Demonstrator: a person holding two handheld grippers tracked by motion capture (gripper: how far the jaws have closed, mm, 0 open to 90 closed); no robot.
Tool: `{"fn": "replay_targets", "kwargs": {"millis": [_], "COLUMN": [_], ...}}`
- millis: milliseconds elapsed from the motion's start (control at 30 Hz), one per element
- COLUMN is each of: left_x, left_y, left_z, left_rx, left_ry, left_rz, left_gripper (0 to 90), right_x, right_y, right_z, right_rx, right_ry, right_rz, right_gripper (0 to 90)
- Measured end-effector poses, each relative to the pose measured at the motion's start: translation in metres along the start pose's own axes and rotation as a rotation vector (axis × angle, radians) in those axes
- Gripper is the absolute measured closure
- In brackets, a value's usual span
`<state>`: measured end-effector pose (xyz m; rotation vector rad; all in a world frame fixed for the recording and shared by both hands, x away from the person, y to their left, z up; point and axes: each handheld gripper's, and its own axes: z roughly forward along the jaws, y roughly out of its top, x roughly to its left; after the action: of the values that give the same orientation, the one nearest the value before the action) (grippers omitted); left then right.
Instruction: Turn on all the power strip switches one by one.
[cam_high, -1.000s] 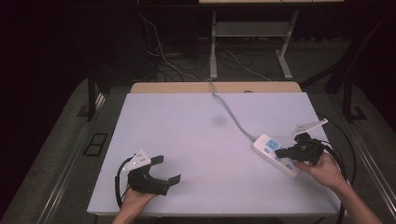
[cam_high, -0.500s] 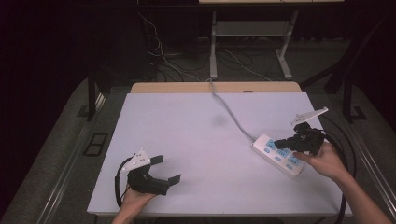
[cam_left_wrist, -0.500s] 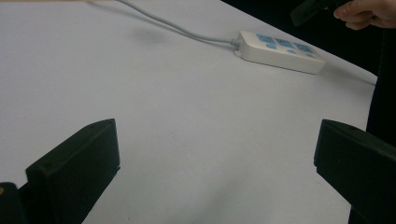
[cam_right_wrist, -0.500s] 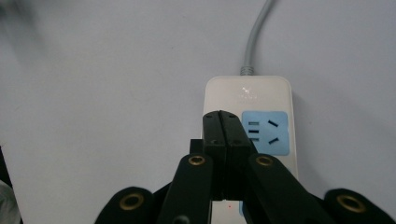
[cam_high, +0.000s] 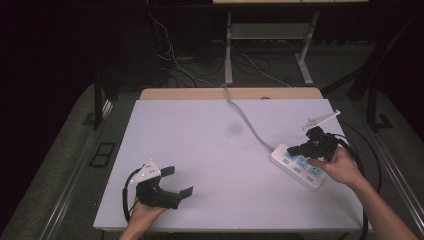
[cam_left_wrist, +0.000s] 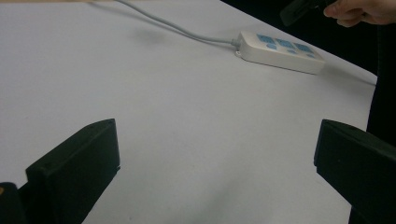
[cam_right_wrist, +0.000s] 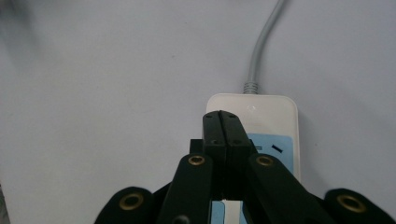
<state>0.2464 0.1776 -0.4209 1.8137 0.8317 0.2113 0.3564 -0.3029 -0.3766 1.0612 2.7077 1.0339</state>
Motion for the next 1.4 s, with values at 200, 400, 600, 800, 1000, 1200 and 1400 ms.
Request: {"fn": "replay_targets", "kwargs": {"millis": [200,400,600,800,1000,1200,1400], "left_x": [0.0,0.0,0.0,0.0,0.001,0.0,0.0], "left_y": [0.0,0.0,0.0,0.0,0.0,0.0,0.0], "left_z": [0.0,0.0,-0.001,-0.001,-0.001,-0.001,0.0], "left_rx": [-0.003,-0.002,-0.006,-0.005,-0.005,-0.001,0.002], "left_ry": [0.002,0.001,0.002,0.002,0.002,0.002,0.001], "left_rz": [-0.003,0.001,-0.002,-0.002,0.0,0.003,0.003], "left_gripper": [0.0,0.0,0.0,0.0,0.0,0.0,0.0], "right_x": [-0.003,-0.005,-0.007,-0.008,-0.01,-0.012,-0.012], "right_y": [0.001,0.0,-0.002,-0.003,-0.007,-0.01,-0.012], "right_z": [0.008,0.014,0.021,0.027,0.032,0.031,0.031], "right_rx": [0.023,0.042,0.062,0.073,0.088,0.072,0.064], "right_ry": [0.004,0.013,0.019,0.027,0.032,0.033,0.034], "right_rz": [0.002,0.007,0.013,0.025,0.032,0.04,0.044], "right_gripper": [90.0,89.9,89.8,89.7,89.8,89.9,89.9]}}
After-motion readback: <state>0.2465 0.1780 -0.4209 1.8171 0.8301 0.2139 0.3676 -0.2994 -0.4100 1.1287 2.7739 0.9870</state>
